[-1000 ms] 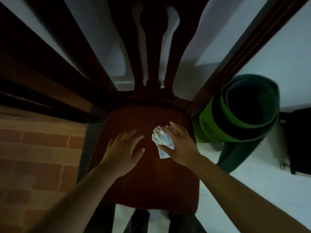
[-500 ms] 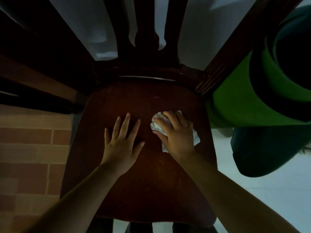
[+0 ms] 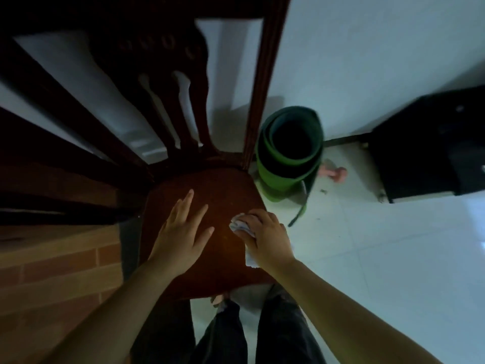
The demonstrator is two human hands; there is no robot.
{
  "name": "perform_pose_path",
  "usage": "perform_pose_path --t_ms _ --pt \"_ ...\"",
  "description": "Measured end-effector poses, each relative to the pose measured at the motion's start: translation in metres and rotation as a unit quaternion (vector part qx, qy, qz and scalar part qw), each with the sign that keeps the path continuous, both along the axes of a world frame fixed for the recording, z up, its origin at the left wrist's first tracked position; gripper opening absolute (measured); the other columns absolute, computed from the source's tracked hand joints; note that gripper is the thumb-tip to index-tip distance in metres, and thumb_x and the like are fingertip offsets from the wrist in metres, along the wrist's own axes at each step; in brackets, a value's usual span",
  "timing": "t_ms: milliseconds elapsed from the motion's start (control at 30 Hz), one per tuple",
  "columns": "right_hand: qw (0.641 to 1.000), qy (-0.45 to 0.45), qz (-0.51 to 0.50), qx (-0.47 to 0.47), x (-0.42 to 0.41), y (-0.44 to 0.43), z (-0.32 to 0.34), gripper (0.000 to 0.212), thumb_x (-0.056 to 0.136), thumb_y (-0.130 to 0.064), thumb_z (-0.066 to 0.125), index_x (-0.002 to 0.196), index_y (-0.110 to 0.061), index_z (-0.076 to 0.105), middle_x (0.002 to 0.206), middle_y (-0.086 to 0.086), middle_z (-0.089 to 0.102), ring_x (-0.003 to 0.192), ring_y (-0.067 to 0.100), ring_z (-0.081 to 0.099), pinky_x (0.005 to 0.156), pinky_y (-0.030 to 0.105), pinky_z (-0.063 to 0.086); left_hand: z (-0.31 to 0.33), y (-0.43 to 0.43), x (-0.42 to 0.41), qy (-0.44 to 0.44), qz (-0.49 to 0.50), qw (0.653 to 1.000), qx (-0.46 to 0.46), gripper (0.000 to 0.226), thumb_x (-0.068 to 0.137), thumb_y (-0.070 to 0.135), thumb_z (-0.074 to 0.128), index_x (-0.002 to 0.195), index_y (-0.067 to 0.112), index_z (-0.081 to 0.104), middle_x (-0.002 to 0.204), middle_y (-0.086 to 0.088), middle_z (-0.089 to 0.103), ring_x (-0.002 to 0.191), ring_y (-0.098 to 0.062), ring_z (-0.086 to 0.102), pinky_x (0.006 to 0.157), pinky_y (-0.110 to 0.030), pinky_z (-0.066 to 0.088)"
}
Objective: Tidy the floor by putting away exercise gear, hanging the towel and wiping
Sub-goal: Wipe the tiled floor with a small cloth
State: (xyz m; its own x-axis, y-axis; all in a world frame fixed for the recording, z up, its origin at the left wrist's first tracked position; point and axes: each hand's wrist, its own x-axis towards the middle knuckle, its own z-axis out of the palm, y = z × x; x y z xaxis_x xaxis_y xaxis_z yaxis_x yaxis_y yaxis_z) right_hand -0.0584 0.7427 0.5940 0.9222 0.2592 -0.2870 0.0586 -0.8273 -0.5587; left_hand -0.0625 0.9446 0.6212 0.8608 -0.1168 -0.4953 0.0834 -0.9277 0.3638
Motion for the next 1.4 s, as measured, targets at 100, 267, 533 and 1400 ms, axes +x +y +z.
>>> perform_pose_path --t_ms 100,267,533,1400 --pt "0.997 -0.037 -0.060 0.017 -0.012 -0.021 0.074 0.049 0.087 -0.058 0.032 0.116 -0.030 0.060 0.117 -0.005 0.057 0.107 0.019 0.050 0.086 0.034 0.043 0.066 -0.016 -0.008 -0.020 -0.027 0.999 -0.017 0.064 0.088 0.059 0.021 0.147 0.034 0.015 0.155 0.013 -0.019 0.142 -0.011 -0.014 0.114 -0.042 0.016" --pt "0.978 -0.111 -0.164 0.067 -0.029 -0.057 0.155 0.041 0.089 -0.051 0.041 0.114 -0.026 0.061 0.111 -0.004 0.058 0.098 0.014 0.051 0.083 0.028 0.042 0.143 -0.055 -0.003 -0.077 -0.068 0.990 -0.094 0.067 0.085 0.058 0.023 0.146 0.032 0.021 0.158 0.010 0.001 0.143 -0.009 -0.006 0.114 -0.037 0.011" --pt "0.933 -0.177 -0.309 0.055 -0.099 -0.153 0.215 0.037 0.090 -0.051 0.042 0.112 -0.028 0.060 0.110 -0.003 0.059 0.098 0.018 0.054 0.083 0.037 0.046 0.207 -0.179 0.009 -0.119 -0.277 0.943 -0.139 0.060 0.091 0.052 0.034 0.141 0.019 0.038 0.149 -0.001 0.033 0.137 -0.017 0.028 0.109 -0.033 0.025" --pt "0.707 -0.232 -0.667 0.024 -0.383 -0.564 0.253 0.037 0.087 -0.054 0.044 0.110 -0.032 0.062 0.110 -0.009 0.062 0.098 0.008 0.056 0.085 0.024 0.045 0.245 -0.718 -0.178 -0.153 -0.628 0.741 -0.181 0.072 0.081 0.065 0.017 0.136 0.027 0.042 0.140 0.007 0.045 0.130 -0.012 0.040 0.107 -0.040 0.036"
